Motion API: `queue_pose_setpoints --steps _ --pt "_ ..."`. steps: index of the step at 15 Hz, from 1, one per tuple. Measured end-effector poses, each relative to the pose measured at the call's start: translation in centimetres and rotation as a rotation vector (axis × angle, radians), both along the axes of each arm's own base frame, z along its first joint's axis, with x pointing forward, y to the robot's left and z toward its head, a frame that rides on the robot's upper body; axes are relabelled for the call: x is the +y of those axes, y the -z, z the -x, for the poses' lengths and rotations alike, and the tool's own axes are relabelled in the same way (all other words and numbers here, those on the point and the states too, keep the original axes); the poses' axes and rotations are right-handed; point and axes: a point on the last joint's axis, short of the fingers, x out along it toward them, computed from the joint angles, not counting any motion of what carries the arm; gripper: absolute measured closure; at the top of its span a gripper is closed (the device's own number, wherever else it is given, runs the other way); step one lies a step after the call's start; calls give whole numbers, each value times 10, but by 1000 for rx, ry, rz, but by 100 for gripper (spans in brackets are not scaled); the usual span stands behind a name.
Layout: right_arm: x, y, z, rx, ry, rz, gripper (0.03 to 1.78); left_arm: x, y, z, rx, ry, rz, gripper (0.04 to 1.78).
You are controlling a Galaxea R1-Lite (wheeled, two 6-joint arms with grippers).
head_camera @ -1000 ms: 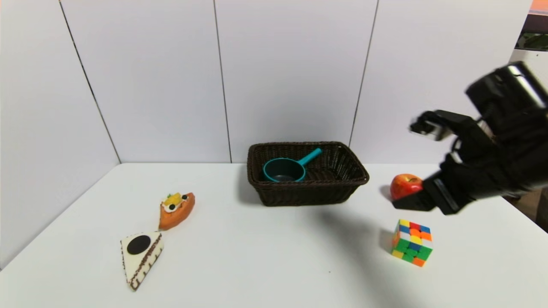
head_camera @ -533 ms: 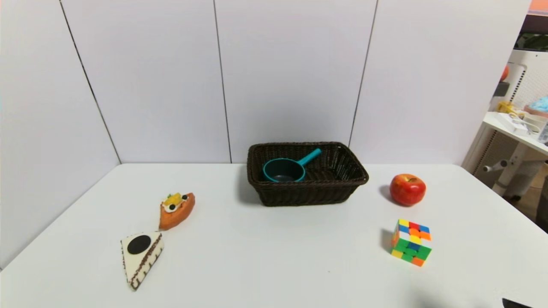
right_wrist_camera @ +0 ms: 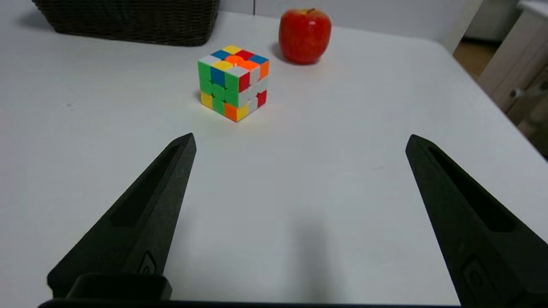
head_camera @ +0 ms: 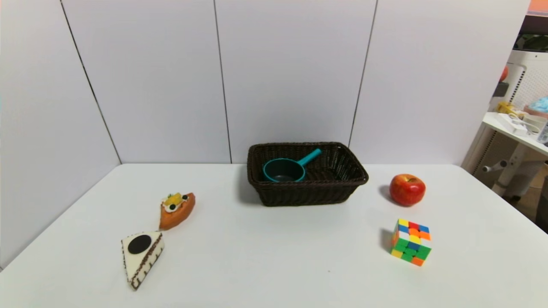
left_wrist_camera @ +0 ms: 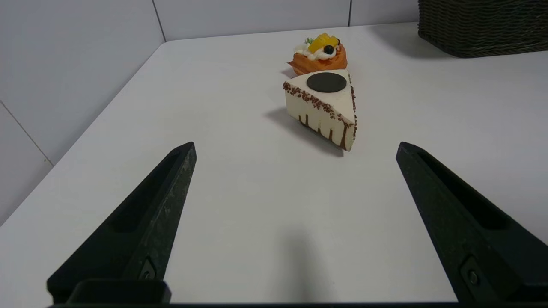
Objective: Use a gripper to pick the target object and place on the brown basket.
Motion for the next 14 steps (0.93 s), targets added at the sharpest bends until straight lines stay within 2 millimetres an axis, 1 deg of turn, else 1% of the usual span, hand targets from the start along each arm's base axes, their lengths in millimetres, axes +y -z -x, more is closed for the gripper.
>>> queue_pose_setpoints --steps 3,8,14 --pt "0 5 6 -55 3 24 12 0 0 0 0 0 0 13" --pt "-1 6 8 -73 52 -116 12 0 0 0 -1 0 0 13" --pt "-1 6 8 -76 54 -114 12 0 0 0 -1 -1 0 13"
